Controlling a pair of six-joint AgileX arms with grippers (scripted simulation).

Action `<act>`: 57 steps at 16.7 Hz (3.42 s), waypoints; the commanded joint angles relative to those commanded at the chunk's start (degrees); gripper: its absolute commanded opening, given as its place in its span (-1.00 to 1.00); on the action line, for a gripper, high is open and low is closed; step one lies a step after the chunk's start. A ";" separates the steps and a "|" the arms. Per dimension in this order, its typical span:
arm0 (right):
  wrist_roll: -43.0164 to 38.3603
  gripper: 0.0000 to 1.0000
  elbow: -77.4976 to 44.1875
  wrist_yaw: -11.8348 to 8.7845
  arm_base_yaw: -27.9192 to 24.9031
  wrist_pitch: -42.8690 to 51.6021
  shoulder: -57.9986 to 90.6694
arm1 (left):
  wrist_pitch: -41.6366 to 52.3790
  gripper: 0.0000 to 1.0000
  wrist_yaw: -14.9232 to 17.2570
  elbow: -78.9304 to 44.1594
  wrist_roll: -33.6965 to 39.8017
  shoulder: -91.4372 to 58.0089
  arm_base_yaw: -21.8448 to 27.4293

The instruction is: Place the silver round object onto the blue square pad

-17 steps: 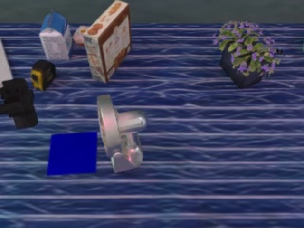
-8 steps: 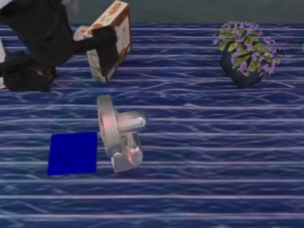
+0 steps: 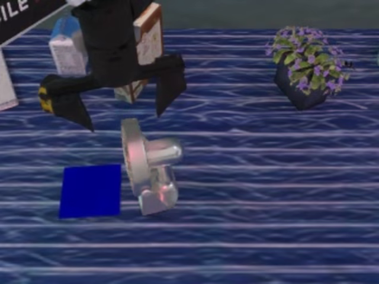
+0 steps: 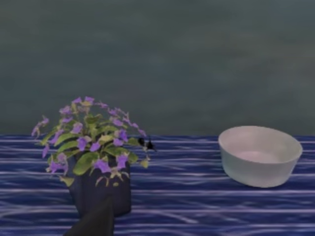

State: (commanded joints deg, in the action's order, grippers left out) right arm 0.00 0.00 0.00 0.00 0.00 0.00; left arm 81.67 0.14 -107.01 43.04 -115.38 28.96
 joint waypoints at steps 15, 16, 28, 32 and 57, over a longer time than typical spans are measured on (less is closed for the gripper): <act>0.00 1.00 0.00 0.00 0.00 0.00 0.00 | -11.31 1.00 0.00 11.25 -0.10 -0.06 -0.10; 0.00 1.00 0.00 0.00 0.00 0.00 0.00 | -11.31 1.00 0.00 11.25 -0.10 -0.06 -0.10; 0.00 1.00 0.00 0.00 0.00 0.00 0.00 | -11.31 -0.81 0.00 11.25 -0.10 -0.06 -0.10; 0.00 1.00 0.00 0.00 0.00 0.00 0.00 | -11.31 -1.00 0.00 11.25 -0.10 -0.06 -0.10; 0.00 1.00 0.00 0.00 0.00 0.00 0.00 | 0.22 -1.00 -0.04 2.69 9.41 1.67 -2.49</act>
State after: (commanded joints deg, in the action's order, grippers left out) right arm 0.00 0.00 0.00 0.00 0.00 0.00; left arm 81.89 0.10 -104.33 52.45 -113.70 26.46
